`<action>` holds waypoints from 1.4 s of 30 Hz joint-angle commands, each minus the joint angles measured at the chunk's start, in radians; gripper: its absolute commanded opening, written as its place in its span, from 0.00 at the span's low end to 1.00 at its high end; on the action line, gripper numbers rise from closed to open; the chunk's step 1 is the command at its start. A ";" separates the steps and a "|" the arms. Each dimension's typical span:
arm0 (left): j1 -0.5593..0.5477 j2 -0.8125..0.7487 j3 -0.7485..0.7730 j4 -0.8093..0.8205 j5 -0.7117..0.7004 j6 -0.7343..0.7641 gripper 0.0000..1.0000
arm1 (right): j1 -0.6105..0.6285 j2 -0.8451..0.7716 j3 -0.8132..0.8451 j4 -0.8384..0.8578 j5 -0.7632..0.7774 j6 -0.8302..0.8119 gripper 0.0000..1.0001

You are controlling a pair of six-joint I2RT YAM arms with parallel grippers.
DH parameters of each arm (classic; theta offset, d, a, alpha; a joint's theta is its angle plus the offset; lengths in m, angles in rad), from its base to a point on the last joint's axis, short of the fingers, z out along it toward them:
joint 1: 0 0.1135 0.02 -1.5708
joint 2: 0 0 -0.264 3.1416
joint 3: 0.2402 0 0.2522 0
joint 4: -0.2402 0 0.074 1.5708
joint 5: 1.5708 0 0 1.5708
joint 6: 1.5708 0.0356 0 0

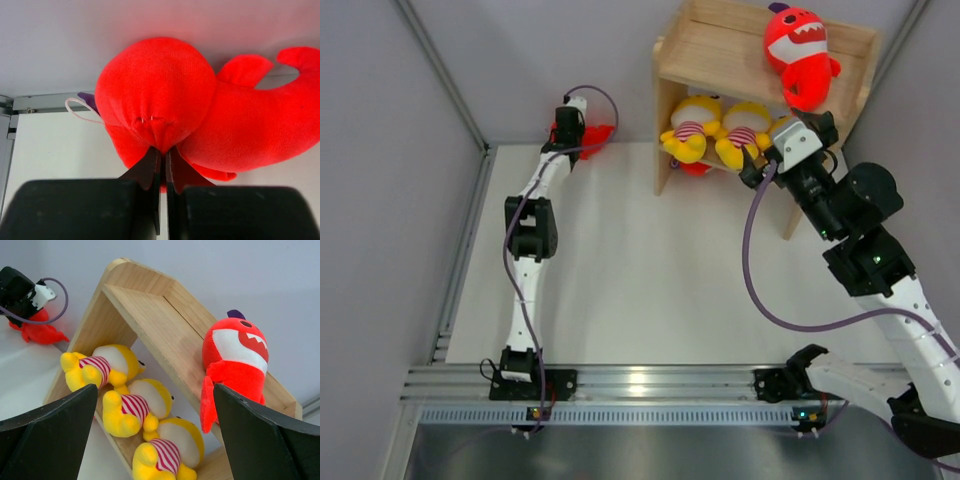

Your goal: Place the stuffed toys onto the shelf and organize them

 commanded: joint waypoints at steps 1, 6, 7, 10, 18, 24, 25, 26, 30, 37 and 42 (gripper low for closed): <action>0.041 -0.062 -0.091 0.024 0.062 -0.051 0.00 | 0.024 0.015 0.057 0.050 -0.022 0.058 0.99; 0.045 -0.327 -0.332 -0.050 0.244 -0.096 0.00 | 0.035 0.056 0.181 -0.034 -0.038 0.243 0.99; 0.045 -0.394 -0.437 -0.061 0.270 -0.107 0.00 | 0.039 0.064 0.195 -0.050 -0.060 0.275 1.00; 0.044 -0.647 -0.666 -0.091 0.392 -0.140 0.00 | 0.062 0.111 0.223 -0.082 -0.184 0.403 0.99; 0.007 -1.288 -1.090 -0.209 0.495 -0.200 0.00 | 0.151 0.253 0.153 0.036 -0.434 0.924 0.99; -0.008 -1.533 -1.155 -0.389 0.531 -0.235 0.00 | 0.300 0.403 0.156 0.146 -0.362 1.081 0.99; -0.008 -1.553 -1.161 -0.401 0.533 -0.242 0.00 | 0.304 0.415 0.154 0.159 -0.353 1.119 0.99; -0.008 -1.567 -1.158 -0.423 0.544 -0.251 0.00 | 0.306 0.427 0.150 0.200 -0.315 1.141 1.00; -0.008 -1.618 -1.140 -0.453 0.541 -0.251 0.00 | 0.308 0.501 0.125 0.271 -0.287 1.211 0.99; -0.007 -1.633 -1.107 -0.470 0.554 -0.257 0.00 | 0.329 0.625 0.182 0.265 -0.226 1.221 0.99; -0.007 -1.638 -1.090 -0.475 0.547 -0.251 0.00 | 0.329 0.684 0.199 0.234 -0.183 1.213 1.00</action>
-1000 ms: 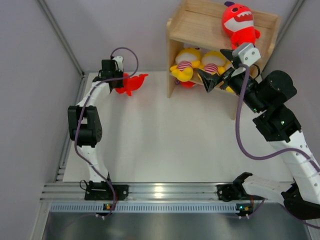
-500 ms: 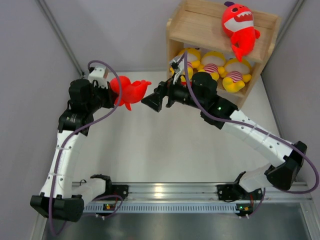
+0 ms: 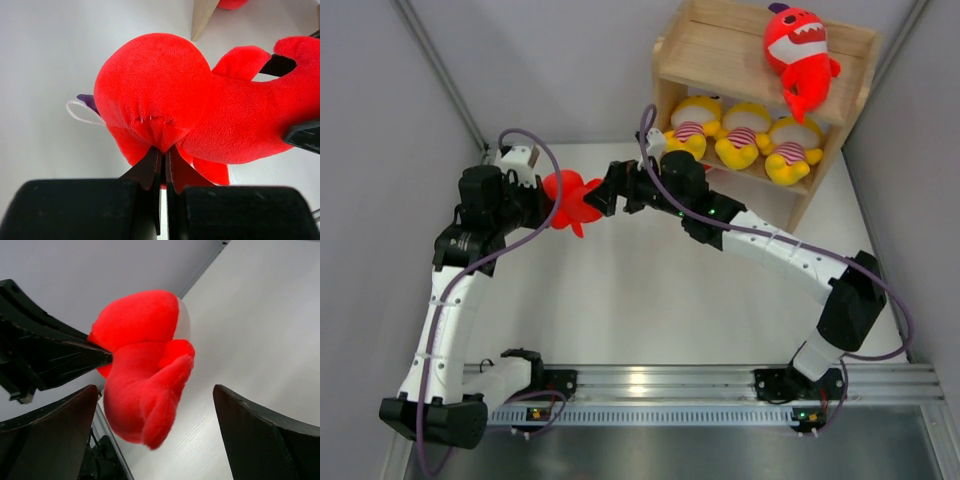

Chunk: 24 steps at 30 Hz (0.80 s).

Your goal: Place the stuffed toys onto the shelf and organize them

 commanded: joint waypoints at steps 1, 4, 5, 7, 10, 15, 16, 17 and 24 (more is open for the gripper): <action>0.003 -0.027 0.049 0.017 0.014 -0.009 0.00 | 0.011 0.018 0.062 0.046 0.042 0.009 0.99; 0.003 -0.017 0.054 0.017 0.017 -0.009 0.00 | 0.011 0.030 0.067 0.078 -0.001 0.001 0.57; 0.003 -0.013 0.056 0.017 0.016 -0.006 0.00 | 0.011 0.030 0.067 0.093 -0.023 -0.003 0.29; 0.003 -0.010 0.057 0.017 0.016 0.000 0.00 | 0.012 0.015 0.071 0.099 -0.037 -0.048 0.04; 0.003 -0.007 0.068 0.000 0.007 0.033 0.54 | 0.011 -0.026 0.114 0.061 -0.076 -0.229 0.00; 0.003 -0.019 0.118 -0.056 -0.139 0.122 0.99 | 0.009 -0.088 0.380 -0.206 -0.067 -0.651 0.00; 0.003 -0.023 0.123 -0.066 -0.170 0.132 0.98 | 0.008 -0.098 0.412 -0.261 -0.056 -0.803 0.00; 0.003 -0.031 0.128 -0.069 -0.202 0.147 0.98 | 0.009 -0.109 0.438 -0.276 -0.018 -0.874 0.00; 0.005 -0.045 0.140 -0.101 -0.267 0.179 0.99 | 0.008 -0.212 0.473 -0.142 0.309 -1.475 0.00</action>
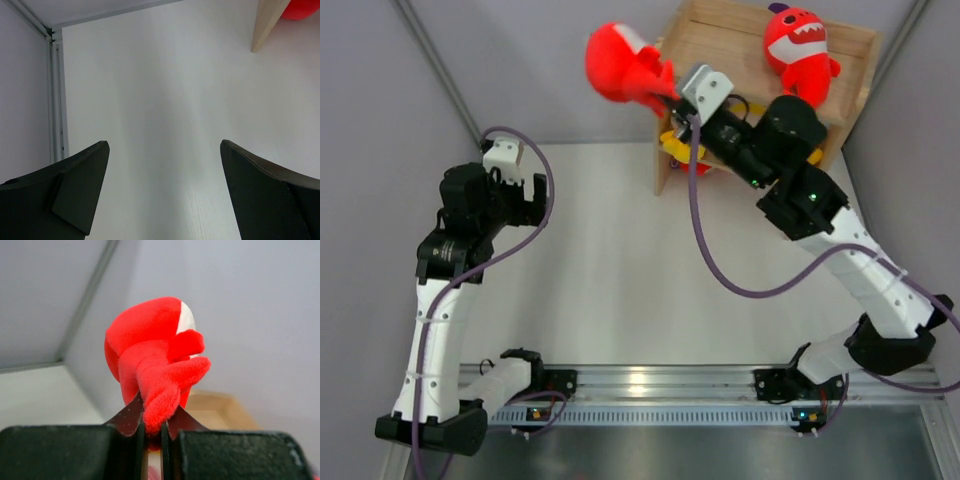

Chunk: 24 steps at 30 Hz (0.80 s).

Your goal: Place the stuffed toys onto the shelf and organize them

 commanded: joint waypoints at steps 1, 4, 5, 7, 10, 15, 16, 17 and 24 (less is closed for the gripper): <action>0.002 -0.008 0.025 -0.017 -0.036 0.029 0.99 | 0.006 -0.057 0.016 0.128 0.233 -0.518 0.00; 0.002 0.009 0.020 -0.014 0.004 0.026 0.99 | -0.028 -0.046 -0.001 0.192 0.348 -0.706 0.00; 0.002 0.012 0.020 -0.015 0.019 0.024 0.98 | -0.040 -0.039 -0.010 0.198 0.360 -0.739 0.00; 0.002 0.022 0.020 -0.014 0.033 0.021 0.99 | -0.083 -0.006 -0.019 0.207 0.392 -0.812 0.00; 0.002 0.023 0.020 -0.015 0.041 0.024 0.99 | -0.134 0.037 -0.062 0.238 0.412 -0.898 0.00; 0.002 0.022 0.016 -0.014 0.042 0.027 0.99 | -0.160 0.153 -0.104 0.307 0.509 -1.021 0.00; 0.002 0.022 0.016 -0.014 0.045 0.027 0.99 | -0.165 0.170 -0.102 0.316 0.532 -1.027 0.00; 0.002 0.022 0.014 -0.014 0.045 0.029 0.99 | -0.168 0.204 -0.089 0.316 0.543 -1.029 0.00; 0.002 0.015 0.009 -0.014 0.045 0.033 0.99 | -0.200 0.301 -0.041 0.333 0.612 -1.024 0.00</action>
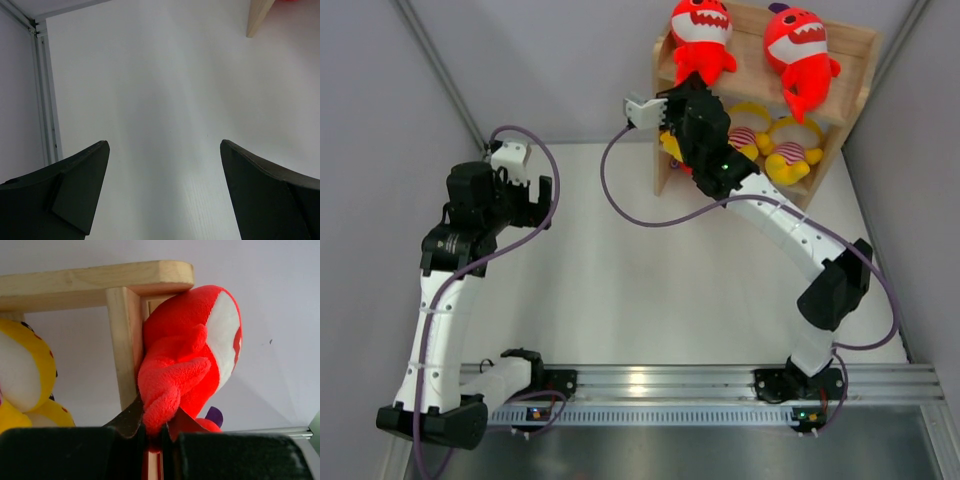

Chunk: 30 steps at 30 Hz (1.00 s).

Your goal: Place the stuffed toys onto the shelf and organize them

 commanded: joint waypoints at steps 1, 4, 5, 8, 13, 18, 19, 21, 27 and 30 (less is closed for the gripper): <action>0.002 -0.011 0.010 0.015 0.011 0.011 0.99 | -0.035 0.007 0.084 0.071 0.076 0.002 0.00; 0.002 -0.010 0.010 0.015 0.010 0.012 0.99 | -0.047 0.038 0.141 0.064 0.073 0.046 0.00; 0.002 -0.010 0.010 0.015 0.008 0.012 0.99 | -0.050 0.058 0.155 0.071 0.070 0.057 0.00; 0.002 -0.007 0.010 0.014 0.007 0.015 0.99 | -0.062 0.089 0.196 0.089 0.064 0.087 0.07; 0.003 -0.010 0.008 0.015 0.007 0.020 0.98 | -0.050 0.081 0.206 0.017 0.033 0.184 0.51; 0.003 -0.010 0.002 0.015 0.005 0.025 0.99 | -0.013 0.026 0.200 -0.024 0.033 0.279 0.76; 0.003 -0.010 0.002 0.015 0.008 0.025 0.98 | -0.006 0.012 0.209 -0.041 0.027 0.301 0.79; 0.003 -0.011 -0.001 0.014 0.014 0.025 0.99 | 0.010 -0.031 0.213 -0.104 -0.014 0.379 0.84; 0.003 -0.016 -0.001 0.014 0.019 0.034 0.99 | 0.014 -0.163 0.217 -0.310 -0.167 0.583 0.99; 0.003 -0.016 -0.001 0.015 0.025 0.034 0.98 | 0.014 -0.233 0.232 -0.444 -0.304 0.641 0.99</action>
